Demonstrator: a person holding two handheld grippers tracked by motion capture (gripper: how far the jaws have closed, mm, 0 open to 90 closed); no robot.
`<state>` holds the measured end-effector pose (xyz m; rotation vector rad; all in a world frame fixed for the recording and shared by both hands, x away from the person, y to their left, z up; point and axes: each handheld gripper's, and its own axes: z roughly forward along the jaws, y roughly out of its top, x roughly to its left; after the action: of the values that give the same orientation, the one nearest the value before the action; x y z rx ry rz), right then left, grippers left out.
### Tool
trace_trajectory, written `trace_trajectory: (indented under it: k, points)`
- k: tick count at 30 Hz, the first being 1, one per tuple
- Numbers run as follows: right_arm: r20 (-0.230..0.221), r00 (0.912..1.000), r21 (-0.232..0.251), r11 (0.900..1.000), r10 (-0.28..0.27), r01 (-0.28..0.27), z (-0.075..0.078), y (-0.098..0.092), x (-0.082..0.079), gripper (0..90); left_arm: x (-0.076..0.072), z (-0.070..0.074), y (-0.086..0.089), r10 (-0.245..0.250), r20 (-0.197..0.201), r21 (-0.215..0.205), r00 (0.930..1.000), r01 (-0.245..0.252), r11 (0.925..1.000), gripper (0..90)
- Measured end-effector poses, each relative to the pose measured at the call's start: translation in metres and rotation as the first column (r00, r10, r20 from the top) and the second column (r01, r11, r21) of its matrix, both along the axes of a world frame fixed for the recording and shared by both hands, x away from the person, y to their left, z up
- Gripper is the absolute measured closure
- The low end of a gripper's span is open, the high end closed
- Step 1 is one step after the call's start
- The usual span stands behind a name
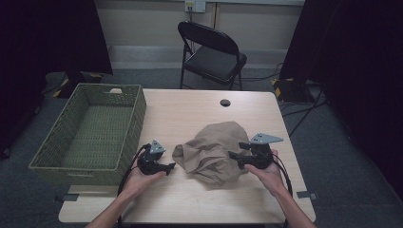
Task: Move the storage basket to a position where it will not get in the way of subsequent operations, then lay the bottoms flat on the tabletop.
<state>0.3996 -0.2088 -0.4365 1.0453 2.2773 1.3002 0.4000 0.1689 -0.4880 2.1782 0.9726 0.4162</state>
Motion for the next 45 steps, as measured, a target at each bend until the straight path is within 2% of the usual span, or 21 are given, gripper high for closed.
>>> trace_trajectory:
  k: [2,5,7,10,11,12,15,17,20,22,24,26,28,30,32,34,37,38,41,43,45]
  points:
    - [0.0,0.999,-0.041,0.998,-0.045,0.045,-0.006,-0.004,0.004,34.8,0.0,0.001,0.0,0.001,0.01,-0.018,0.9999,-0.001,0.9998,29.6]
    - [-0.028,0.9961,-0.032,0.996,-0.084,0.083,-0.012,-0.014,0.012,32.7,0.0,0.005,0.002,0.013,0.025,-0.069,0.9996,-0.011,0.9976,31.3]
    - [-0.047,0.9926,-0.018,0.994,-0.112,0.112,-0.015,-0.025,0.016,31.7,0.002,0.008,0.003,0.017,0.052,-0.08,0.9985,-0.013,0.9967,31.3]
    - [-0.071,0.9855,-0.038,0.988,-0.154,0.152,-0.025,-0.037,0.023,27.8,0.004,0.013,0.003,0.017,0.056,-0.113,0.9983,-0.01,0.9936,31.6]
    - [-0.081,0.9826,-0.047,0.985,-0.167,0.164,-0.029,-0.04,0.024,27.3,0.004,0.016,0.002,0.024,0.079,-0.116,0.9966,-0.015,0.9932,31.6]
    - [-0.086,0.9817,-0.063,0.984,-0.17,0.165,-0.032,-0.042,0.026,26.0,0.005,0.019,0.001,0.033,0.102,-0.119,0.9942,-0.02,0.9926,32.0]
    - [-0.126,0.9801,-0.063,0.987,-0.153,0.146,-0.042,-0.042,0.029,25.0,0.006,0.023,-0.006,0.03,0.12,-0.146,0.9923,-0.012,0.9892,32.2]
    - [-0.137,0.9811,-0.064,0.99,-0.136,0.128,-0.045,-0.039,0.03,24.5,0.005,0.024,-0.012,0.014,0.106,-0.178,0.9943,0.005,0.984,32.1]
    - [-0.144,0.9817,-0.096,0.989,-0.125,0.112,-0.05,-0.033,0.031,27.9,0.006,0.02,-0.027,-0.02,0.128,-0.136,0.9916,0.038,0.99,32.6]
    - [-0.154,0.9804,-0.121,0.987,-0.123,0.105,-0.055,-0.028,0.031,39.7,0.007,0.016,-0.034,-0.045,0.115,-0.101,0.9923,0.057,0.9933,37.4]
    - [-0.137,0.9839,-0.137,0.986,-0.115,0.096,-0.056,-0.025,0.029,59.8,0.008,0.011,-0.041,-0.064,0.119,-0.058,0.9908,0.071,0.9958,38.4]
    - [-0.108,0.9888,-0.141,0.986,-0.103,0.087,-0.052,-0.023,0.027,76.5,0.009,0.008,-0.045,-0.087,0.102,-0.051,0.991,0.092,0.9944,44.5]
    - [-0.092,0.991,-0.122,0.989,-0.097,0.085,-0.046,-0.023,0.026,85.7,0.01,0.007,-0.047,-0.079,0.098,-0.057,0.992,0.085,0.9947,45.1]
    - [-0.09,0.9918,-0.091,0.992,-0.091,0.083,-0.038,-0.025,0.026,87.3,0.013,0.004,-0.05,-0.07,0.059,-0.076,0.9958,0.075,0.9943,50.2]
    - [-0.075,0.9944,-0.04,0.997,-0.075,0.072,-0.025,-0.028,0.025,87.8,0.015,0.001,-0.056,-0.065,0.061,-0.079,0.996,0.07,0.9944,50.7]
    - [-0.053,0.996,0.014,0.997,-0.072,0.073,-0.012,-0.029,0.023,88.1,0.015,-0.003,-0.061,-0.089,0.071,-0.036,0.9935,0.092,0.9951,50.7]
    - [-0.004,0.9991,0.054,0.998,-0.042,0.043,0.007,-0.024,0.019,88.2,0.019,-0.005,-0.062,-0.081,0.05,-0.07,0.9955,0.085,0.9939,51.2]
    - [0.01,0.9994,0.072,0.997,-0.034,0.033,0.013,-0.022,0.018,88.2,0.019,-0.005,-0.064,-0.083,0.048,-0.083,0.9954,0.087,0.9928,51.2]
    - [0.039,0.9992,0.136,0.991,-0.012,0.006,0.029,-0.014,0.02,88.2,0.018,-0.004,-0.069,-0.105,0.081,-0.049,0.9912,0.109,0.9928,51.1]
    - [0.059,0.9982,0.136,0.991,0.001,-0.009,0.039,-0.006,0.022,88.2,0.015,0.0,-0.072,-0.134,0.104,-0.019,0.9855,0.136,0.9905,51.0]
    - [0.084,0.9964,0.128,0.991,0.011,-0.022,0.05,0.005,0.026,88.2,0.014,0.013,-0.065,-0.119,0.104,-0.069,0.9875,0.126,0.9896,48.2]
